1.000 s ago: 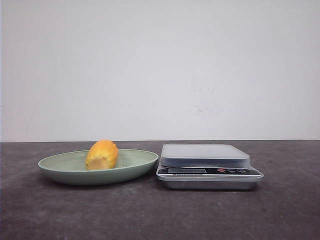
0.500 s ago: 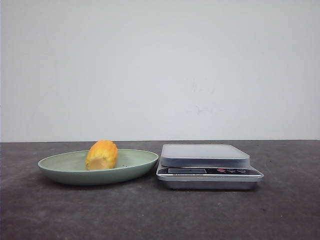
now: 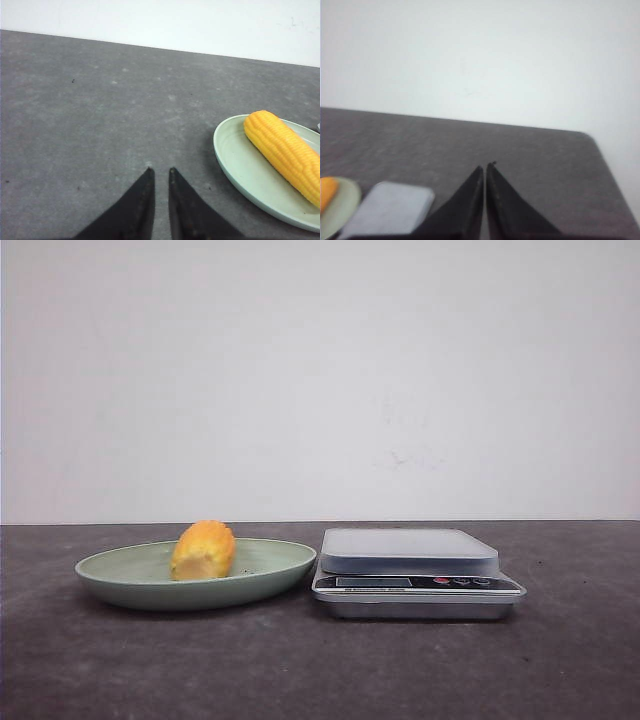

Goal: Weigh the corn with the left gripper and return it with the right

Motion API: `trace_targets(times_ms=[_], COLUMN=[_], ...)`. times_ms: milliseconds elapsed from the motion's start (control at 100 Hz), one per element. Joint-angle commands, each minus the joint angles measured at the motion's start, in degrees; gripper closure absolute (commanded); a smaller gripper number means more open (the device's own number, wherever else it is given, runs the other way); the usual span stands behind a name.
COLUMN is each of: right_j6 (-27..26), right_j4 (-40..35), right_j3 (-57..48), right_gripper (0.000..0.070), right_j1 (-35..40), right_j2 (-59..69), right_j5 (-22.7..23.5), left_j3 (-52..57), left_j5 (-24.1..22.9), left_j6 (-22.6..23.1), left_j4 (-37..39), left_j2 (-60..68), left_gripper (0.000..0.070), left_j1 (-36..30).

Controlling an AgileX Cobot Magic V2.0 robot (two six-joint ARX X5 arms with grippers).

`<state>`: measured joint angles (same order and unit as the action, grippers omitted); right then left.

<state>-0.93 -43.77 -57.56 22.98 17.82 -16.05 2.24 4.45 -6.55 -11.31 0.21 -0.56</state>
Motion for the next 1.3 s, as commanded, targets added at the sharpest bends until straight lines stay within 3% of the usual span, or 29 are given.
trace_targets(times_ms=[0,130,270,440,720,1290], right_j6=[3.3,2.7,1.2,-1.3,-1.7,-0.3], right_j4=[6.1,17.0,24.7,29.3,31.9,34.8], right_j3=[6.0,21.1,35.3,47.2,56.1,56.8], right_gripper=[0.0699,0.0699,0.0699,0.0699,0.0699,0.0699], right_j1=[-5.1,-13.9,-19.4,-22.0,-22.1,-22.1], right_j2=[-1.7,-6.2,-9.9,-13.7,-17.6,-17.6], right_j5=[4.5,12.5,18.0,18.1,18.2,17.6], left_j3=[-0.9,-0.9,-0.9,-0.9,-0.9,-0.9], left_j5=[0.0,0.0,0.0,0.0,0.0,0.0], left_j6=[1.0,1.0,1.0,1.0,1.0,1.0], left_j4=[-0.6,-0.6,-0.6,-0.6,-0.6,-0.6], left_j2=[0.0,0.0,0.0,0.0,0.0,0.0], left_gripper=[0.0688,0.0688,0.0688,0.0688,0.0688,0.0688], left_j1=[0.0,0.0,0.0,0.0,0.0,0.0])
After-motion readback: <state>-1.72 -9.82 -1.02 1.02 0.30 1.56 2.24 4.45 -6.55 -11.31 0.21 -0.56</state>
